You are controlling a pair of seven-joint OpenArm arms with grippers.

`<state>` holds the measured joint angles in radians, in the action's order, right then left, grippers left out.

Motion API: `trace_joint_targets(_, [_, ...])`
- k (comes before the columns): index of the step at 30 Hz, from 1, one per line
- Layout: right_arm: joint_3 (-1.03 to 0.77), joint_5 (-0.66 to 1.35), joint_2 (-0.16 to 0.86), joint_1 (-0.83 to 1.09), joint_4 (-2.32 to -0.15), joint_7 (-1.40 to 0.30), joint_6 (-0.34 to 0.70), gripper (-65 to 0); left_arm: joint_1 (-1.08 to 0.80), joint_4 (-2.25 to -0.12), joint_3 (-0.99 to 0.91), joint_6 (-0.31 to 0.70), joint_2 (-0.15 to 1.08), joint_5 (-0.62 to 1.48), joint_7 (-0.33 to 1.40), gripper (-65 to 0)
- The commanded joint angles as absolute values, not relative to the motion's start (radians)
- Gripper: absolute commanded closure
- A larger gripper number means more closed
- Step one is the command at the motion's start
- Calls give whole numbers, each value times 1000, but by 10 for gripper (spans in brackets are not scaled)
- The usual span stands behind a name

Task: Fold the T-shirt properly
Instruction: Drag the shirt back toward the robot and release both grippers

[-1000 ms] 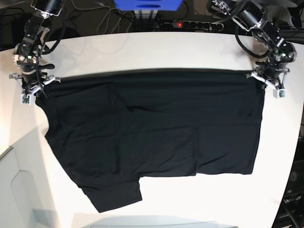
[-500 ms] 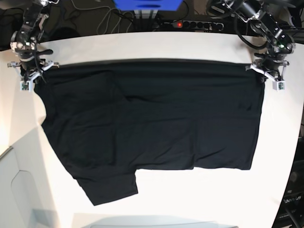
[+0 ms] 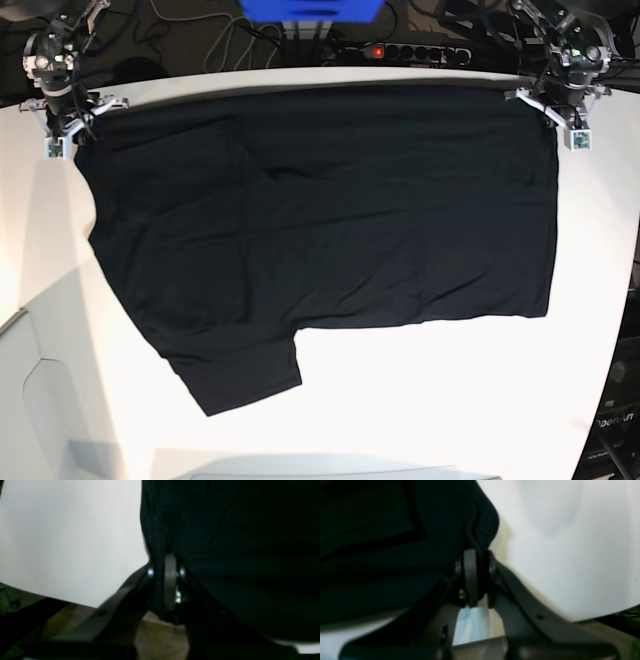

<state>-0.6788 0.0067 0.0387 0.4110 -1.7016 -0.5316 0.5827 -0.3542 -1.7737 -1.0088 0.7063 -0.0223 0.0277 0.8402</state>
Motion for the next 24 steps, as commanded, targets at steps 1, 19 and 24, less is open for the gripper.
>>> trace_joint_targets(1, [-687, 1, 44, 418, -1715, -538, 599, 0, -360, -1791, -1015, 698, -13, 30, 826, -1])
trace_joint_targets(19, [-682, 1, -1, 533, -1724, -464, 599, 0, -269, -1672, -1015, 698, 13, 25, 828, -1])
trace_joint_targets(24, [-685, 1, -19, 545, -1722, -433, 599, 0, -269, -1664, -1015, 698, 19, 28, 828, -1])
